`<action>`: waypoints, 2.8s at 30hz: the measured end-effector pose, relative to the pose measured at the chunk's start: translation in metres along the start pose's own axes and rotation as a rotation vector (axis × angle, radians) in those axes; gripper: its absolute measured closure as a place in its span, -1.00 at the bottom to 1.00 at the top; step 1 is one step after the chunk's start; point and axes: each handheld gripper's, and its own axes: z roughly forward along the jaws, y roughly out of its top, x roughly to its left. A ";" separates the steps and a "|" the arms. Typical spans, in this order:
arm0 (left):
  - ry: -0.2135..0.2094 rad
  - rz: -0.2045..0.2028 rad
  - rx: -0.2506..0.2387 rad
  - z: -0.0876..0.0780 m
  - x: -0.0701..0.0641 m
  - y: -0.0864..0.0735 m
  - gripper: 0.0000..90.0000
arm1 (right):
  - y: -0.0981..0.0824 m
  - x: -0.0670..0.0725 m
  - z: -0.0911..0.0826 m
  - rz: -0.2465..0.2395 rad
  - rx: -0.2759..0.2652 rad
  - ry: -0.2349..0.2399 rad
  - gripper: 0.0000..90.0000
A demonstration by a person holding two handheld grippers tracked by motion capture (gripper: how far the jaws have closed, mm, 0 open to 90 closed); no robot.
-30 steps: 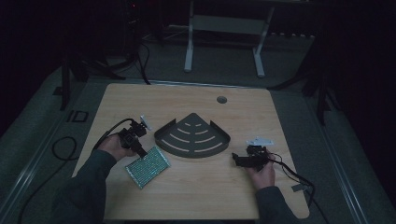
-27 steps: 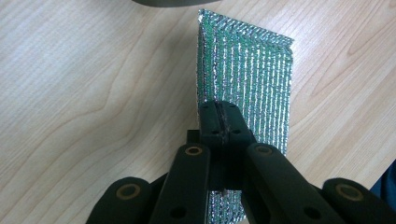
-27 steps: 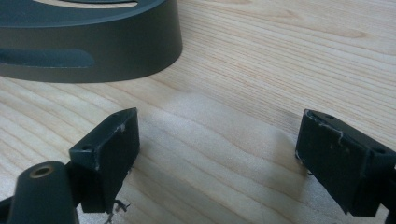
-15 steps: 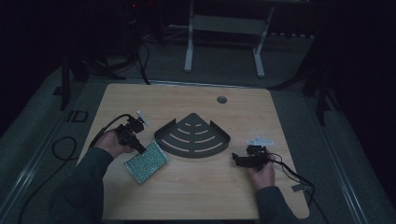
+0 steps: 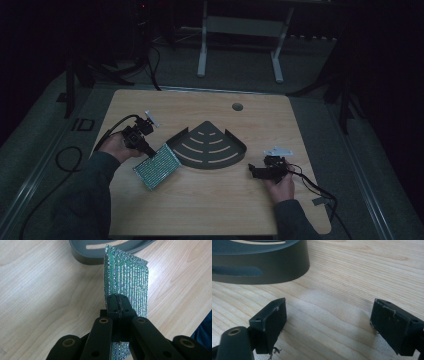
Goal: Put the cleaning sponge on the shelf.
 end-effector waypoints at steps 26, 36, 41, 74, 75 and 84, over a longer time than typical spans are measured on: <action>0.039 -0.028 -0.021 -0.009 0.001 0.044 1.00 | 0.000 0.000 0.000 0.000 0.000 0.000 -0.71; 0.045 -0.027 -0.053 -0.017 0.003 0.061 1.00 | 0.000 0.000 0.000 0.000 0.000 0.000 -0.71; 0.049 -0.021 -0.058 -0.020 0.004 0.067 1.00 | 0.000 0.000 0.000 0.000 0.000 0.000 -0.71; 0.104 -0.038 -0.043 -0.012 0.009 0.113 1.00 | 0.000 0.000 0.000 -0.001 -0.002 0.002 -0.71; 0.105 -0.036 -0.041 -0.011 0.009 0.114 1.00 | 0.000 0.000 0.000 -0.001 -0.001 0.002 -0.71; 0.093 -0.044 -0.047 -0.001 0.010 0.123 1.00 | 0.000 0.000 0.000 0.000 0.000 0.002 -0.71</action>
